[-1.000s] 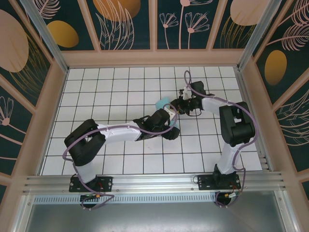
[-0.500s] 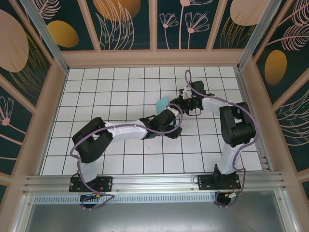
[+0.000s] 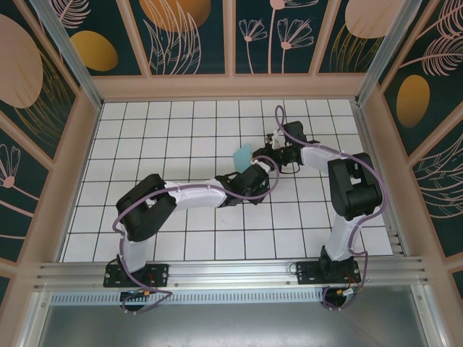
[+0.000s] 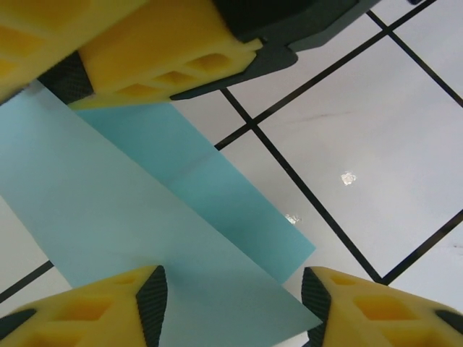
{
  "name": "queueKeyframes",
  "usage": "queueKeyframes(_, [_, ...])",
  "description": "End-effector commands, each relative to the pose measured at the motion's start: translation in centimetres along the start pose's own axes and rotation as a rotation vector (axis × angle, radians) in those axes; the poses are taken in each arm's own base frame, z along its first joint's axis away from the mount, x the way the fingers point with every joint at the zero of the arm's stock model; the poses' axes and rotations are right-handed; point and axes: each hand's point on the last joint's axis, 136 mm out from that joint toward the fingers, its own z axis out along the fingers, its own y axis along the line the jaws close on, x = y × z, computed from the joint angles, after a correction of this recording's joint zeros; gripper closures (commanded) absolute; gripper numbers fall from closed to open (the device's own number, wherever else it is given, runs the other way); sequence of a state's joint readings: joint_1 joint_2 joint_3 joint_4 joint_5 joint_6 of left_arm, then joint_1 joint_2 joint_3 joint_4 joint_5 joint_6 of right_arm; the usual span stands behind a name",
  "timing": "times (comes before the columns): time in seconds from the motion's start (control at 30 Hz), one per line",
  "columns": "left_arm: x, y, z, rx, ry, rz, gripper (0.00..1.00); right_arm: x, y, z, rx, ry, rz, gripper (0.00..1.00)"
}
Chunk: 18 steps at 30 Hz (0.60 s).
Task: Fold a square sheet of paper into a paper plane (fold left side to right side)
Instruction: Fold the triangle a second time at the center of the table.
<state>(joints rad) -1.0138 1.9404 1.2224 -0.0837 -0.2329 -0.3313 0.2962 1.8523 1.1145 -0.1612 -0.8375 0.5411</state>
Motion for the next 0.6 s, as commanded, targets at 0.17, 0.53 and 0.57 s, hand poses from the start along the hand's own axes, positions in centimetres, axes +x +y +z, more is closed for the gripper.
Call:
queueKeyframes(0.17, [-0.2, 0.1, -0.5, -0.015, 0.003, 0.015, 0.71, -0.2, 0.1, -0.4, 0.032, -0.018, -0.019, 0.76])
queueKeyframes(0.53, [-0.5, -0.5, -1.1, 0.024, 0.001, 0.006, 0.91, -0.3, -0.2, -0.4, 0.052, -0.023, -0.030, 0.75])
queueKeyframes(0.57, [-0.6, -0.6, -1.2, 0.026, 0.000, 0.006, 0.93, -0.5, -0.2, -0.6, 0.054, -0.031, -0.034, 0.75])
